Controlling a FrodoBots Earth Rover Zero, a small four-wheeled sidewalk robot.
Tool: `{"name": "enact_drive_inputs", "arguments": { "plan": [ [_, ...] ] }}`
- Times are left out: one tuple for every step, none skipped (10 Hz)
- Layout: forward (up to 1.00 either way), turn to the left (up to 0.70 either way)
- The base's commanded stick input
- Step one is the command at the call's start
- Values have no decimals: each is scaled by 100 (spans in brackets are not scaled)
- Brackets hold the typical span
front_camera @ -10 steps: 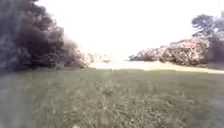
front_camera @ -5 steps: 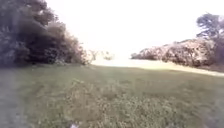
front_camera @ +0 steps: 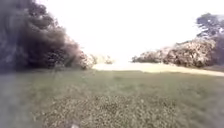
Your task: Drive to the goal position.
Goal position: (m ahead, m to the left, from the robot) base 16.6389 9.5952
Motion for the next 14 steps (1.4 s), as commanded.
{"name": "enact_drive_inputs", "arguments": {
  "plan": [
    [70,0],
    [70,0],
    [70,-1],
    [70,-2],
    [62,-38],
    [16,-62],
    [0,-41],
    [0,0],
    [0,0],
    [0,0],
    [0,0],
    [0,0],
    [0,0],
    [0,0]
  ]
}}
